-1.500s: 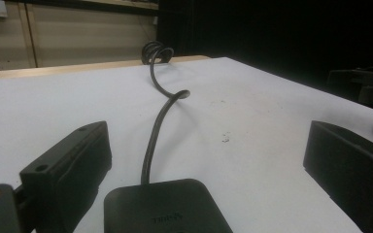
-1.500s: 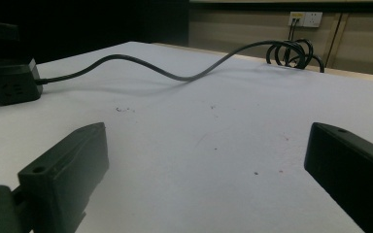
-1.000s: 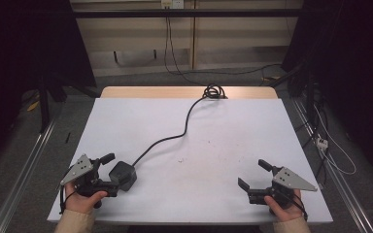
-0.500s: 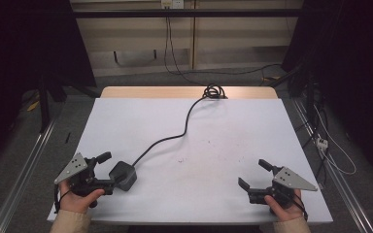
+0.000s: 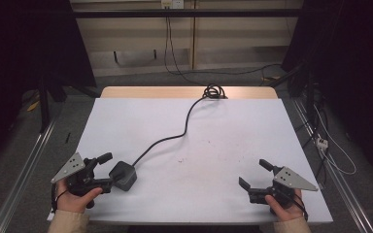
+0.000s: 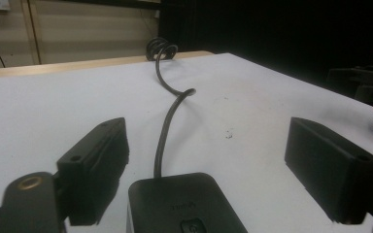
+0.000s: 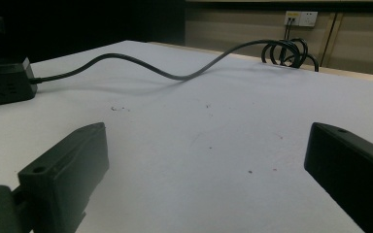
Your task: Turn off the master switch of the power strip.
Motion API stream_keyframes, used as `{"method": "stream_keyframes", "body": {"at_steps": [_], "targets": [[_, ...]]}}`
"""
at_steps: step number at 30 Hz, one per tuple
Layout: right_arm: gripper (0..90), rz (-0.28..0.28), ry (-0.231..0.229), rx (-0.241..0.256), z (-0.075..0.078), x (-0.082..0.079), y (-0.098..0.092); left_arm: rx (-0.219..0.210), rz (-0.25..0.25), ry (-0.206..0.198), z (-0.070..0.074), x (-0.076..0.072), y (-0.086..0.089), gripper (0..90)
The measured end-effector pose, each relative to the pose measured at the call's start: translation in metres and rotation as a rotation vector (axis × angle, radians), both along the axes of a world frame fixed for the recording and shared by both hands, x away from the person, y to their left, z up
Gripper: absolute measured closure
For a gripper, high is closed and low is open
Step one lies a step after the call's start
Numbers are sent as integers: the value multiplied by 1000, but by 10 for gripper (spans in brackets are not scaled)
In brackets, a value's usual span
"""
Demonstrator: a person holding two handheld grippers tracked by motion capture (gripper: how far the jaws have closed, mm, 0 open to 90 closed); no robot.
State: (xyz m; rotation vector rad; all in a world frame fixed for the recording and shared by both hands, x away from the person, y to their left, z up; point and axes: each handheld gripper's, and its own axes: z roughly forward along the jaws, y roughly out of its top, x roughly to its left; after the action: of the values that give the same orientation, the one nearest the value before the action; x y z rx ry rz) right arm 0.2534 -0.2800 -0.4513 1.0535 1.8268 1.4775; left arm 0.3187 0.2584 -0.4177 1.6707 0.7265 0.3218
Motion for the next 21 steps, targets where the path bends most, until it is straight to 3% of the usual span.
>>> {"method": "stream_keyframes", "body": {"at_steps": [10, 21], "targets": [[18, -7, 0, 1, 0, 0, -1, 13, 15, 6, 3, 0, 4, 303], [19, -8, -2, -2, 0, 0, -1, 60, 19, 19, 3, 1, 6, 362]]}}
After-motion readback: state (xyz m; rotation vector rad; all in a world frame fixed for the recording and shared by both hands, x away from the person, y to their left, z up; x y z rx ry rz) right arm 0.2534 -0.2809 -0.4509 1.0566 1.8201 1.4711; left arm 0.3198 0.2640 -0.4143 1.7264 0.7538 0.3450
